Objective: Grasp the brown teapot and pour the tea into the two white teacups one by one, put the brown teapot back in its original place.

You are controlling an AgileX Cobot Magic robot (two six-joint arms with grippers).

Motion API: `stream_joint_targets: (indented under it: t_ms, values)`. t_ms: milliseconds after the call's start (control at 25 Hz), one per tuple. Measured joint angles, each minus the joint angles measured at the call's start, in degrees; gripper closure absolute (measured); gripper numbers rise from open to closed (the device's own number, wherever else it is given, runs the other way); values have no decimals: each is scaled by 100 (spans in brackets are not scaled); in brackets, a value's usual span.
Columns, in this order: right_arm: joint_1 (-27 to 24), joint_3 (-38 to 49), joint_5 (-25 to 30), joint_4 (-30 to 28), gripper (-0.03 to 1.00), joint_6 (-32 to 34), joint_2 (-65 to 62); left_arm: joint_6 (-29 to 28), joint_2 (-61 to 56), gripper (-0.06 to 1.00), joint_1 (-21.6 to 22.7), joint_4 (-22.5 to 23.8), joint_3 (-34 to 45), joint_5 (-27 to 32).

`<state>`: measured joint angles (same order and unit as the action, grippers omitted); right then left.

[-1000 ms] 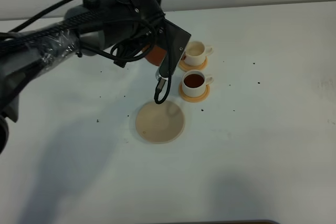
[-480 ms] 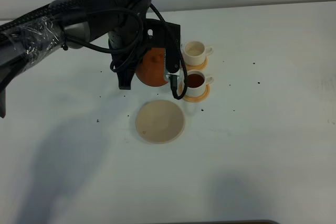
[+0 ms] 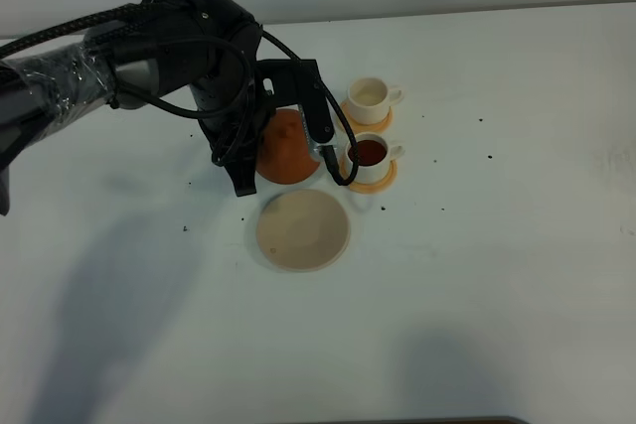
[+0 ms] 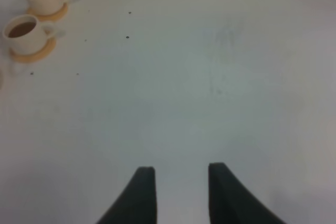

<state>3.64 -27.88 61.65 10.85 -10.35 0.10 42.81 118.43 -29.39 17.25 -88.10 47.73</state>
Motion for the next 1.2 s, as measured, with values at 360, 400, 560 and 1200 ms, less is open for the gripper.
stream_joint_targets:
  t_ms: [360,400,560,1200]
  values:
    - [0,0,0,0,73,0,0,57,-105,83,24,125,-44,-274]
    - [0,0,0,0,73,0,0,64,-150,83,51,174,-104,-303]
    - [0,0,0,0,73,0,0,152,-211,83,223,419,-361,-360]
    - [0,0,0,0,73,0,0,1417,357,83,454,1041,-864,-1235]
